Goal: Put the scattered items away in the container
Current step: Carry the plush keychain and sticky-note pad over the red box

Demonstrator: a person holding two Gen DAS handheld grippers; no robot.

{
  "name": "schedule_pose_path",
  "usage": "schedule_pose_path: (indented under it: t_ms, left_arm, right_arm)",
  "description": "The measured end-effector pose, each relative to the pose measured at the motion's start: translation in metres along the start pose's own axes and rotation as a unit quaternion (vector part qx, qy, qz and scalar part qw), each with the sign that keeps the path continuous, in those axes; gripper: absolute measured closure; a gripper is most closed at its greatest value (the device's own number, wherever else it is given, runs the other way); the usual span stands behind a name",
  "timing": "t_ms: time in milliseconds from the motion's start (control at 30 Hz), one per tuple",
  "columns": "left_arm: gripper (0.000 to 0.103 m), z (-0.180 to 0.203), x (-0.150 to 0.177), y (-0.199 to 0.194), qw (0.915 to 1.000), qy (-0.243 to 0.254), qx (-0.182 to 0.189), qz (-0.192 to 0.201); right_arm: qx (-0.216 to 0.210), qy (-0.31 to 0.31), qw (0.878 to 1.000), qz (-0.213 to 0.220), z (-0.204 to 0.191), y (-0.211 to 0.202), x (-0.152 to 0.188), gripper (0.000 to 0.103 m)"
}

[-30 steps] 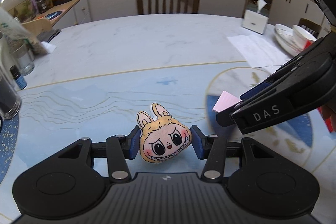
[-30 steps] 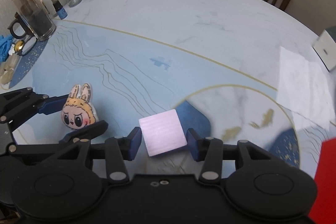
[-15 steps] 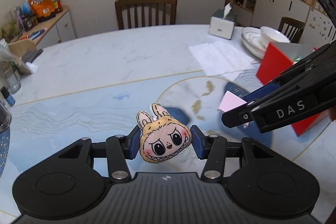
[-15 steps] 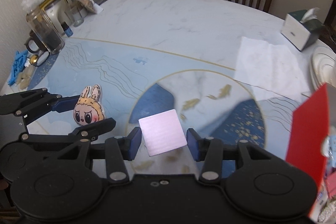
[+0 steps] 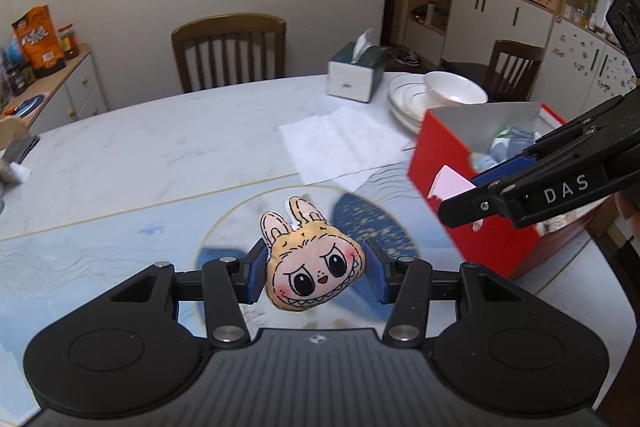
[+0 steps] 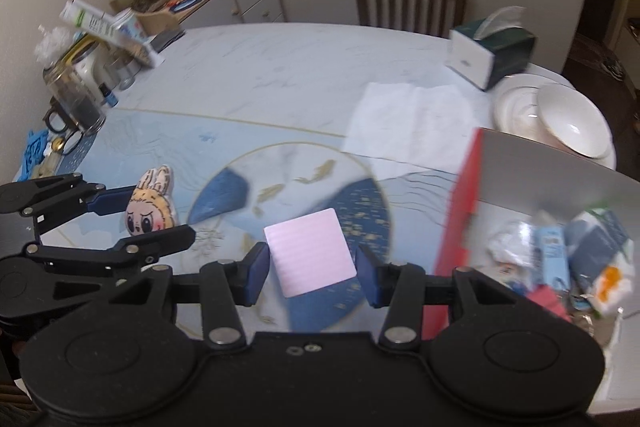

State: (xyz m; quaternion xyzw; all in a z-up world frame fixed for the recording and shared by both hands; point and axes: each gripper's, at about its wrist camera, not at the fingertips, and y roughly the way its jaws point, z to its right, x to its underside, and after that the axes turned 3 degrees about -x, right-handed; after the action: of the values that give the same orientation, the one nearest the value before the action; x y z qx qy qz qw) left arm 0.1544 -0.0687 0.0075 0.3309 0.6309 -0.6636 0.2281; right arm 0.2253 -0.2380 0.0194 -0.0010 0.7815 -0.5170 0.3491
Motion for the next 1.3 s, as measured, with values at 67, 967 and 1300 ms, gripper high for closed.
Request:
schedule_pose_path:
  t_ms: [67, 967, 1300]
  left_arm:
    - [0.055, 0.01, -0.004, 0.0, 1.0, 0.004, 0.004, 0.001]
    - [0.054, 0.168, -0.067, 0.066, 0.9891, 0.12, 0.085, -0.008]
    - [0.054, 0.203, -0.089, 0.117, 0.9831, 0.16, 0.084, -0.032]
  right_arm:
    - [0.003, 0.006, 1.0, 0.005, 0.013, -0.007, 0.003, 0.057]
    - [0.09, 0.107, 0.989, 0.041, 0.176, -0.082, 0.06, 0.057]
    - [0.084, 0.107, 0.991, 0.009, 0.188, -0.067, 0.076, 0.057]
